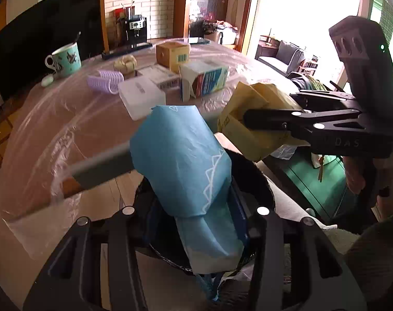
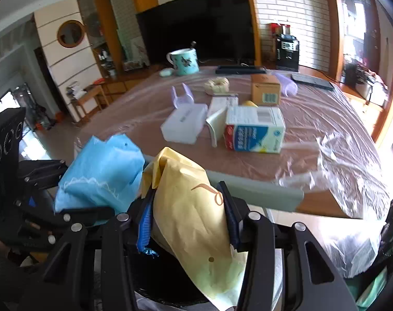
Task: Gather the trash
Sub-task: 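Carry the blue cloth and yellow paper bag over the black trash bin, then open both grippers to drop the cloth and paper bag into the bin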
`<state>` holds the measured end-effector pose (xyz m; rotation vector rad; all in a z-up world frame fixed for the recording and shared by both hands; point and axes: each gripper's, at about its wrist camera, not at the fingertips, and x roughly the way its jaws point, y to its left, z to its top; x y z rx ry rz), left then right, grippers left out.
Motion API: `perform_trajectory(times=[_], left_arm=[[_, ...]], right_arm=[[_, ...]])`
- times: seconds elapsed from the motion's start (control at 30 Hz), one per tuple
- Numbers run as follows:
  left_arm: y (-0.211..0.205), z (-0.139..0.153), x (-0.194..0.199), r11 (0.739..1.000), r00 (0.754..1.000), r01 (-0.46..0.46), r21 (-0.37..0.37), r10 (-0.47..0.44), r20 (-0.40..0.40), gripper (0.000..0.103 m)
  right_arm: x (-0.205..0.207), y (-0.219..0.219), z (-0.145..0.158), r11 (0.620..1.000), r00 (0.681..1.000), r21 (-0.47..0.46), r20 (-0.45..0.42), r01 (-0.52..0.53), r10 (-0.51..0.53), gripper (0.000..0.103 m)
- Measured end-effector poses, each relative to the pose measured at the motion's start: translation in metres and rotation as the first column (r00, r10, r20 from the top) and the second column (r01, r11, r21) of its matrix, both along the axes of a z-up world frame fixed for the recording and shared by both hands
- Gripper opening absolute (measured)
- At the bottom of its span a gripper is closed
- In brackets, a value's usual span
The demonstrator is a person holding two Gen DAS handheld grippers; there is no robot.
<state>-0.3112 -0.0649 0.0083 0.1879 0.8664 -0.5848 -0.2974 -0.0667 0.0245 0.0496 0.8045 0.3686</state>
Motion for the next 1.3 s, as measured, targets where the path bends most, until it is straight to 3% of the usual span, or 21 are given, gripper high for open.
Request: perform_trajectory(times=[0.17,0.53,1.3], left_arm=[[-0.007,-0.021,-0.001,0.999,0.999,-0.005,0.034,0.006,-0.034,0.048],[-0.013,-0.055,0.004,0.99,0.998,-0.048,0.132,0.053,-0.029,0.048],[-0.019,-0.07,0.017,0.981,0.997,-0.055,0.185,0.063,-0.037,0.048]], right_arm=[[0.001,0.006,-0.019,0.999,0.999,-0.025,-0.034,0.022,-0.023,0.045],[0.007,0.014,-0.052,0.995,0.994,-0.069,-0.074,0.071,-0.076,0.045],[0.013,0.01,-0.078,0.992,0.986,-0.076,-0.123,0.105,-0.113,0.045]])
